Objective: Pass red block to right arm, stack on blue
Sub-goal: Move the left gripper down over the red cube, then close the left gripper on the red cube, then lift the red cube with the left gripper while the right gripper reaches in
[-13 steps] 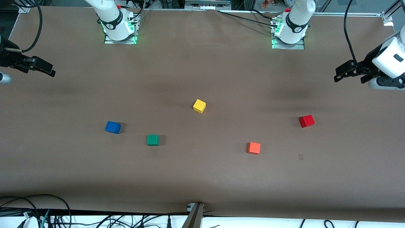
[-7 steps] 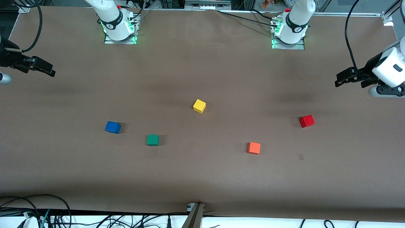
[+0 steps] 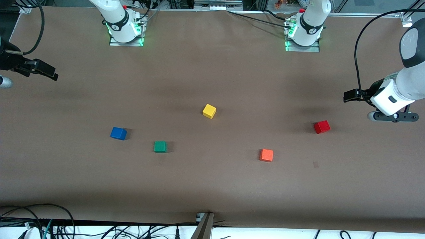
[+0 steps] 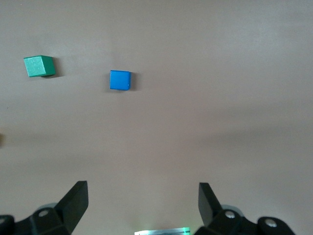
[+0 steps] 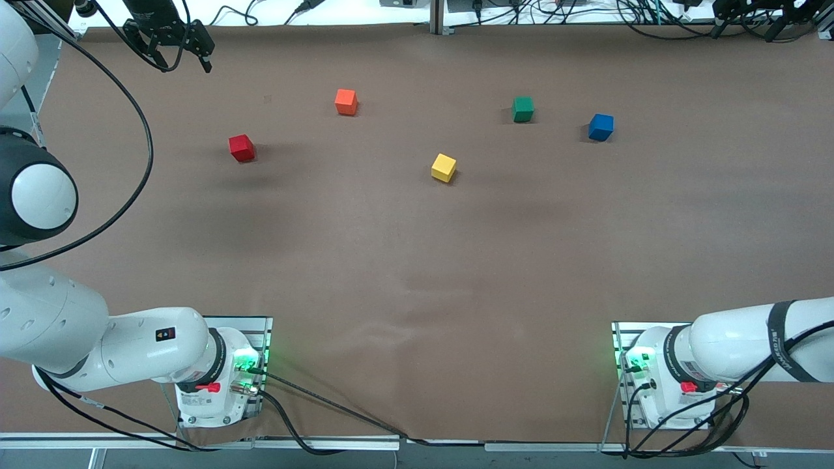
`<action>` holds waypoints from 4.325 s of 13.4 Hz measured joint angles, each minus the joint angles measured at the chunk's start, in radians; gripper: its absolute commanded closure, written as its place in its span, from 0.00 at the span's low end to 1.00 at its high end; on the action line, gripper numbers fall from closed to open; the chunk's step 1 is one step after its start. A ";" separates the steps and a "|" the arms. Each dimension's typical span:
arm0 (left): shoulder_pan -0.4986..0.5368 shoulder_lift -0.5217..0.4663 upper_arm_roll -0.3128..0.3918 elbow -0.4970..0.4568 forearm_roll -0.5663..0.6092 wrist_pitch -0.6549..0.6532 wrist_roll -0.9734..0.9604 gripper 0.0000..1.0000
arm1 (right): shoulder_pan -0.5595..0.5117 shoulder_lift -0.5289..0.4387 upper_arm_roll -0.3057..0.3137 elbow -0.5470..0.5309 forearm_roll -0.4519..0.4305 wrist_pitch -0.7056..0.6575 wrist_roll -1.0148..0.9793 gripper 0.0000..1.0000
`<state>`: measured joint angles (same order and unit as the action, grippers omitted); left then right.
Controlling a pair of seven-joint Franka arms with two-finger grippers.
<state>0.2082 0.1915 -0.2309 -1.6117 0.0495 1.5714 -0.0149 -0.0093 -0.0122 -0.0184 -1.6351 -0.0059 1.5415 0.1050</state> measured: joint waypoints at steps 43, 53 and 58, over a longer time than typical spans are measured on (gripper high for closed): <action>0.074 0.258 0.008 -0.256 0.110 0.740 0.815 1.00 | 0.000 0.000 0.000 0.000 0.000 0.000 0.000 0.00; 0.085 0.255 -0.088 -0.110 -0.043 0.524 1.219 1.00 | 0.000 0.000 0.000 0.000 0.012 0.000 0.000 0.00; 0.102 0.261 -0.091 -0.109 -0.281 0.444 1.465 1.00 | 0.000 0.000 -0.002 0.000 0.043 0.000 0.000 0.00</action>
<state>0.3106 0.4523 -0.3222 -1.7210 -0.2319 2.0157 1.4497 -0.0097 -0.0120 -0.0202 -1.6350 0.0376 1.5414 0.1051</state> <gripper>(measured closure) 0.445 0.000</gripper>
